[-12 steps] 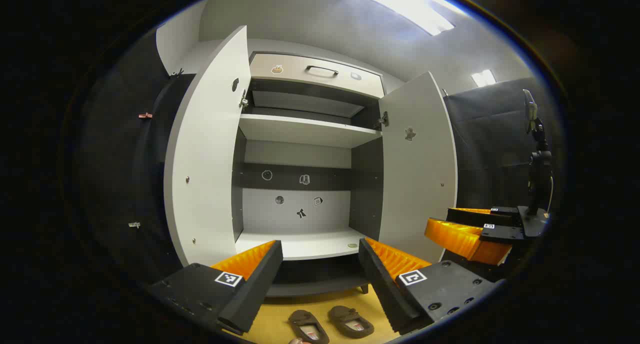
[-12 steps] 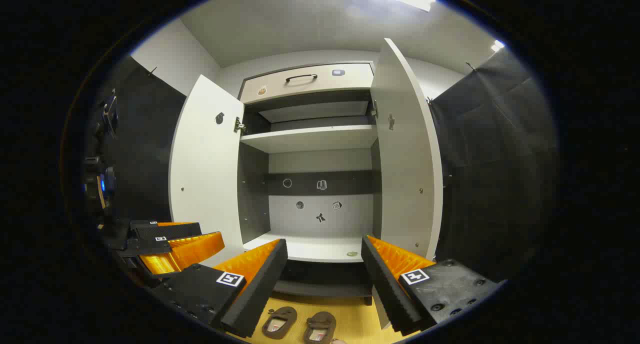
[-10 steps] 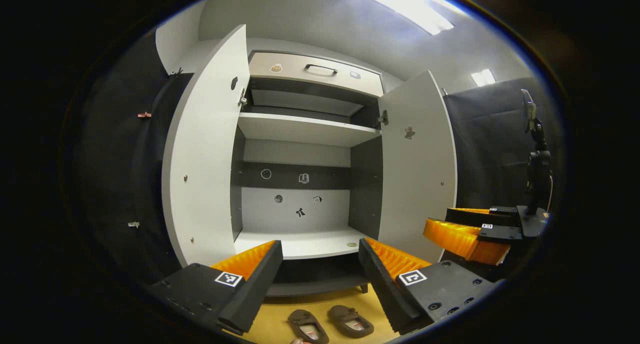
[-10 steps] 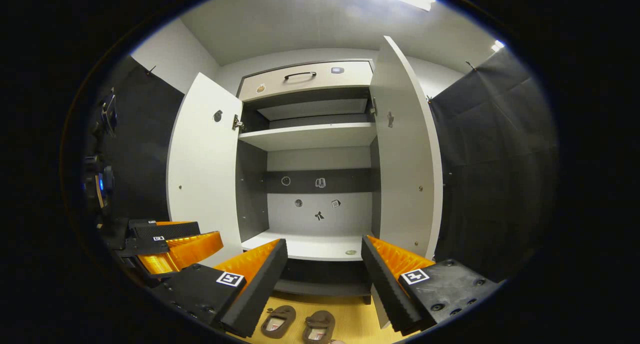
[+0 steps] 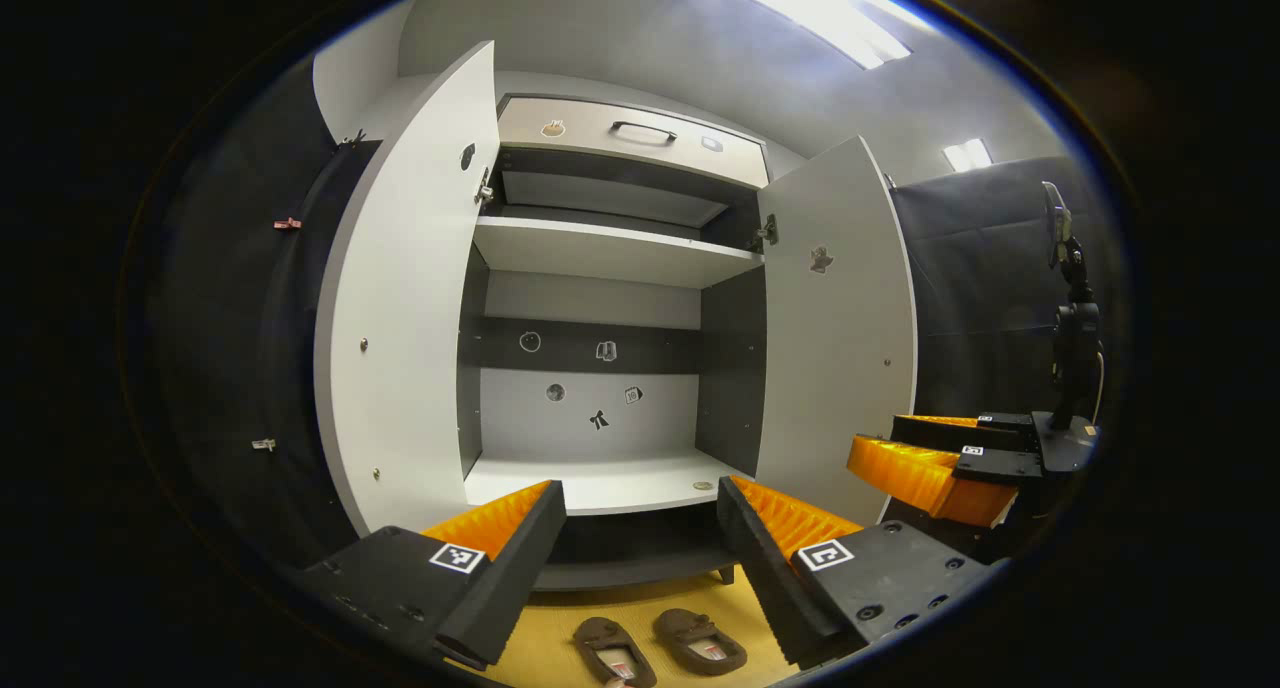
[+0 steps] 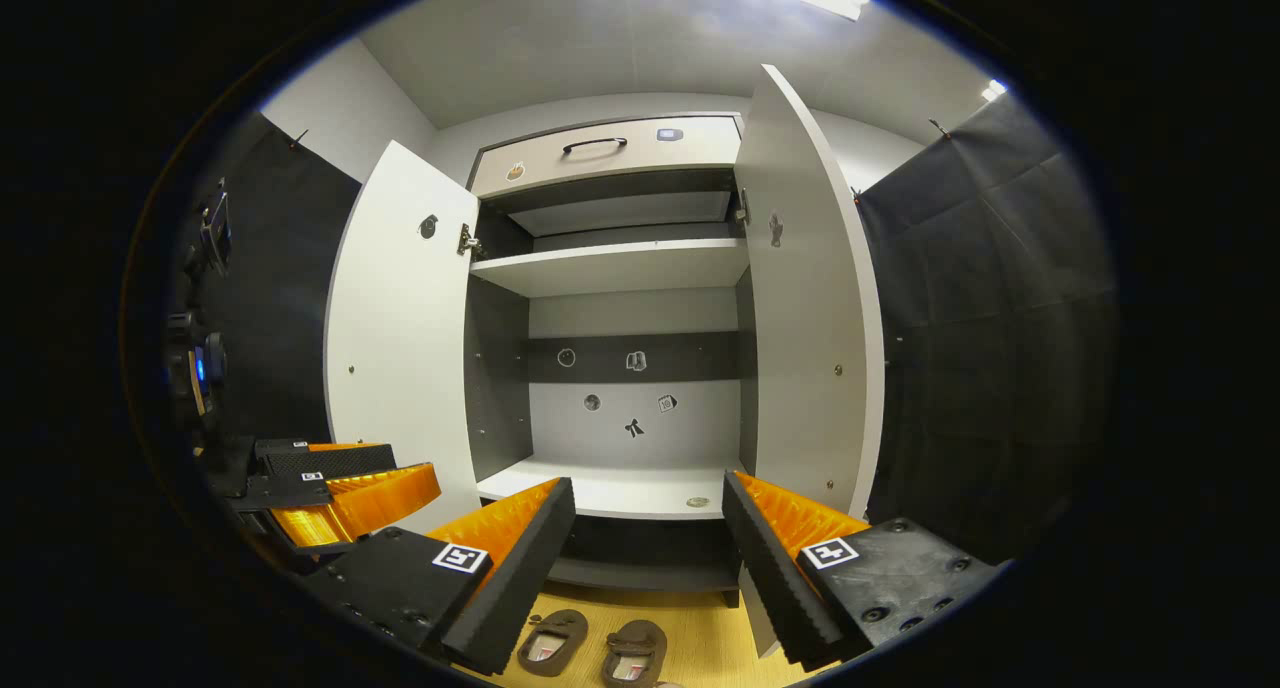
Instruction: Grab one shoe with the right hand and put it into the shoe cabinet, grab the other shoe with the left hand and put it into the shoe cabinet; then close the right door with the right hand and the left door with the left hand.
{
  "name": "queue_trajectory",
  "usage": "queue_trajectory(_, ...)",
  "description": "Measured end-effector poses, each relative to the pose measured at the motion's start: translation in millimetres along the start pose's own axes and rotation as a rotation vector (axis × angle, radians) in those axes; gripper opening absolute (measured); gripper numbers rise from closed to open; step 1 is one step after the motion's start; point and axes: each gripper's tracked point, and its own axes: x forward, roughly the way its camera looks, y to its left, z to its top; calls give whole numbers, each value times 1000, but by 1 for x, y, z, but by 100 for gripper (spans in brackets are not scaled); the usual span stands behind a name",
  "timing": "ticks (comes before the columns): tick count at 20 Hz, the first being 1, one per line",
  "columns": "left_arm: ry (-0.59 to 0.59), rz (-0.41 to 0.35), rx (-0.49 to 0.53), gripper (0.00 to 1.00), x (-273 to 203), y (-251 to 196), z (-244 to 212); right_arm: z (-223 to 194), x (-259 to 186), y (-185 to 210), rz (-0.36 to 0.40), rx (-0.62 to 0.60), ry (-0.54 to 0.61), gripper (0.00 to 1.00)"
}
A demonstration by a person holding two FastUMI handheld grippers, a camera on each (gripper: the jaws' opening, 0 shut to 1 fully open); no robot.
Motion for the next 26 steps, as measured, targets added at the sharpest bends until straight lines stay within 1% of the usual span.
queue_trajectory(7,-17,12,13,97,2,7,4,-4,5,1,-1,-4,3,98)
queue_trajectory(12,-31,43,43,97,-3,25,7,-36,10,6,-3,7,67,98)
queue_trajectory(14,-29,48,44,97,-6,31,5,-57,12,10,-1,15,105,98)
queue_trajectory(19,-7,49,18,97,-11,45,-7,-129,9,25,-4,15,237,98)
queue_trajectory(26,55,44,-28,97,-16,56,-36,-224,-2,46,31,30,393,98)
